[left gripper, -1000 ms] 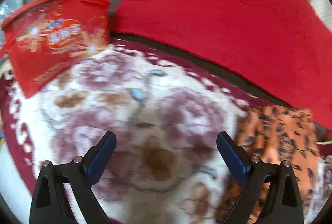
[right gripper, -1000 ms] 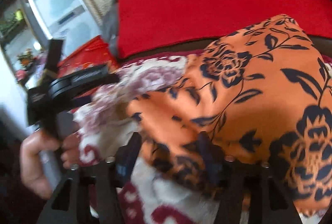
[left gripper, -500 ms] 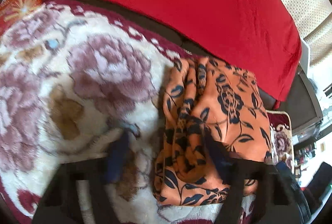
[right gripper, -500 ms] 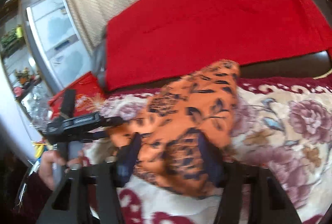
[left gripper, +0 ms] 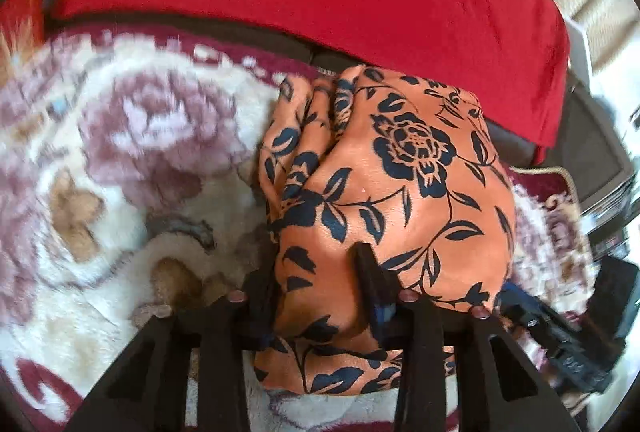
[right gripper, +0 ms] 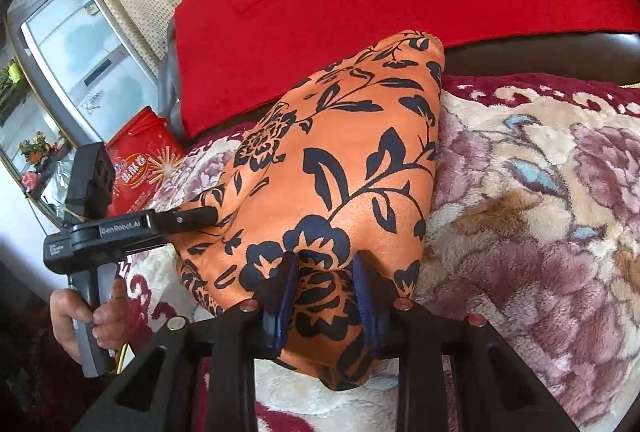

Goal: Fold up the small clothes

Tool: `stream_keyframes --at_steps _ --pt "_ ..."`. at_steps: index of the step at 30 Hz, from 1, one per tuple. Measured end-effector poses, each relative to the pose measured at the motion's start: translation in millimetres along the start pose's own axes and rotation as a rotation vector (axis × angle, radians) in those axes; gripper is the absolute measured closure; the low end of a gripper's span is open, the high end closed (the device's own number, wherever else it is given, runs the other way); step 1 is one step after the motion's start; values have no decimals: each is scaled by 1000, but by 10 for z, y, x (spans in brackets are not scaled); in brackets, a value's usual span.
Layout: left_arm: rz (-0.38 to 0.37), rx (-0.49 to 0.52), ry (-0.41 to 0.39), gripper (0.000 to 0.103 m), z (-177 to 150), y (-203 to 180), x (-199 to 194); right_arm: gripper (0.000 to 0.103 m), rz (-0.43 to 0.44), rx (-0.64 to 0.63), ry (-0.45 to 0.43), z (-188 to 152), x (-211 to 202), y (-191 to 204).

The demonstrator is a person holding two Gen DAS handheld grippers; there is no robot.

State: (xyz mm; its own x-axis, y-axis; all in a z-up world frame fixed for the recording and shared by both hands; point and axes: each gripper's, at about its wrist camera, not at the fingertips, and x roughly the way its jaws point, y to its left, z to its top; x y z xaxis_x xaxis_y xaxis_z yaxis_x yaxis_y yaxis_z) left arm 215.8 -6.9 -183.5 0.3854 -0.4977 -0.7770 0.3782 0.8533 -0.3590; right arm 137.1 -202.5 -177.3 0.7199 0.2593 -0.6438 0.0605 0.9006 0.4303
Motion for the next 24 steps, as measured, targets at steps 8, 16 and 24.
stream_keyframes --at_steps 8,16,24 --pt "86 57 -78 83 -130 -255 -269 72 19 -6 1 -17 -49 -63" --pt "118 95 -116 84 -308 -369 -494 72 36 6 14 -10 -101 -150" --pt "124 66 -58 83 -416 -269 -356 72 38 -15 20 16 -126 -188"
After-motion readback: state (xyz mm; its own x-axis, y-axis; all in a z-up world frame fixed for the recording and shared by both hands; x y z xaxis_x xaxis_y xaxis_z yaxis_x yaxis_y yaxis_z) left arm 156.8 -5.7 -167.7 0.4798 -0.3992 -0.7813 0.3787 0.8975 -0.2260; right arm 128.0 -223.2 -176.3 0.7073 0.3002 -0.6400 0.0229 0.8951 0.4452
